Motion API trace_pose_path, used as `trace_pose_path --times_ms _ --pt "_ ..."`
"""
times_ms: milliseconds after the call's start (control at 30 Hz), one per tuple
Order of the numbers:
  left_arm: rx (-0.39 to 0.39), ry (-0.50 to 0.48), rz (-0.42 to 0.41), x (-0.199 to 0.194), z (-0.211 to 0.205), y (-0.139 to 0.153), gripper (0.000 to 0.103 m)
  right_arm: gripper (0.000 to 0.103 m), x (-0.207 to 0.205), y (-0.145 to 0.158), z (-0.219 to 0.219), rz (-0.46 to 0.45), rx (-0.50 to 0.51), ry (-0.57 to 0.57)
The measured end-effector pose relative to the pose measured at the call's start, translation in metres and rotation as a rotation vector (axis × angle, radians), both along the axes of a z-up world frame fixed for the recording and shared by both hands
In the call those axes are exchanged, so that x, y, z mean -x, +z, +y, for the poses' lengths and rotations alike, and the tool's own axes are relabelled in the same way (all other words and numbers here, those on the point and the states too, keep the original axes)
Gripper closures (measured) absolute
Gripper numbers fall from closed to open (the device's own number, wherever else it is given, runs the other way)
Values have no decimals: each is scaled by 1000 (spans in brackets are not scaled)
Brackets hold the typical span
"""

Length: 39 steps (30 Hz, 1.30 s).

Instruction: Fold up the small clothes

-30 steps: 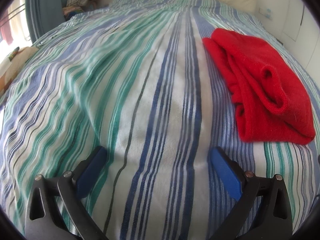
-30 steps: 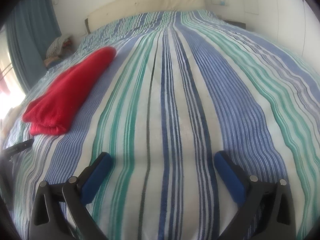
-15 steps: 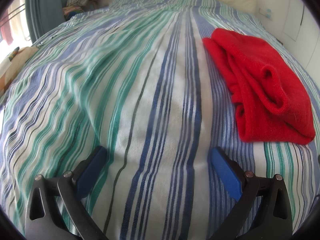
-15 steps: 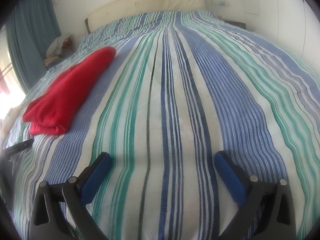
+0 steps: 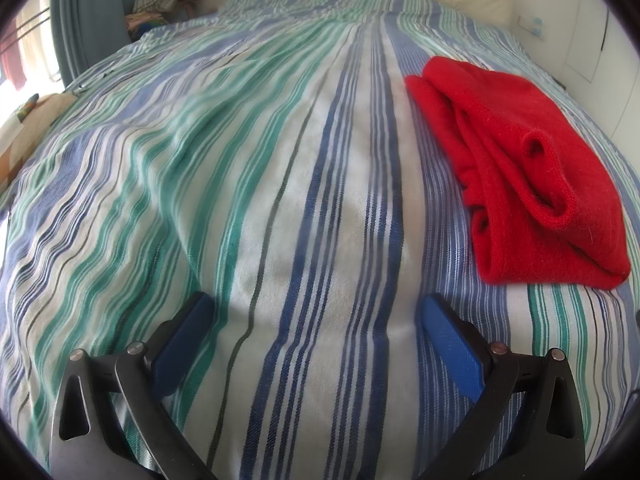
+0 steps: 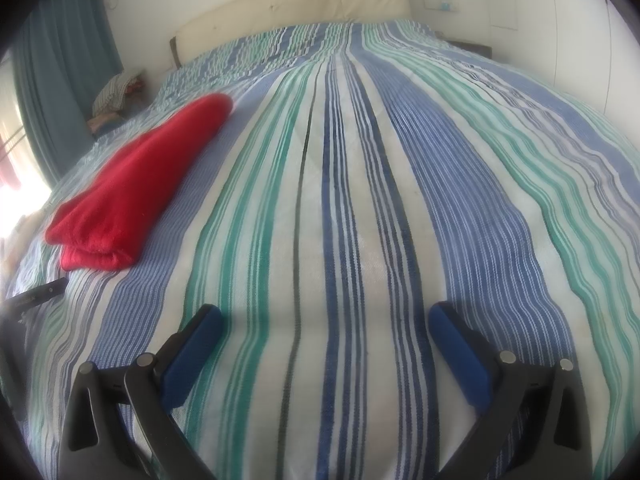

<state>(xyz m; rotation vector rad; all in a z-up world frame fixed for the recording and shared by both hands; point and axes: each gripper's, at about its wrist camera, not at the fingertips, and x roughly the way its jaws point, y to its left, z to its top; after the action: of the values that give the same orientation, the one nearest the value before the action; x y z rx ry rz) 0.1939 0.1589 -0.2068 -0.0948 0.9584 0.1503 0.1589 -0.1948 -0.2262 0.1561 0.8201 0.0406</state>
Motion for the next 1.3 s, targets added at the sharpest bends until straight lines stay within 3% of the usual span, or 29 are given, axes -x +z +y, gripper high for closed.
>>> trace_pose_path --times_ms 867,933,1000,1033,1100,1133,1233,1300 --pt "-6 5 10 -2 -3 -1 0 1 0 1 1 1 0 -1" --pt "47 -15 56 -7 5 2 1 1 0 1 1 2 2 -1" --pt "148 -46 122 -10 16 21 4 1 -1 1 1 13 3 0" --pt "239 -62 94 -6 21 39 5 1 -3 4 2 30 9 6" --pt "440 -143 -43 -1 23 81 2 1 -6 16 2 88 25 26" --pt "500 -205 -90 -6 16 99 0 1 -5 27 2 73 12 30" --pt "510 -345 -105 -49 -22 123 0 1 -17 63 12 -35 -57 92" --pt "455 -354 -43 -87 -44 108 1 1 -54 77 29 -30 -147 187"
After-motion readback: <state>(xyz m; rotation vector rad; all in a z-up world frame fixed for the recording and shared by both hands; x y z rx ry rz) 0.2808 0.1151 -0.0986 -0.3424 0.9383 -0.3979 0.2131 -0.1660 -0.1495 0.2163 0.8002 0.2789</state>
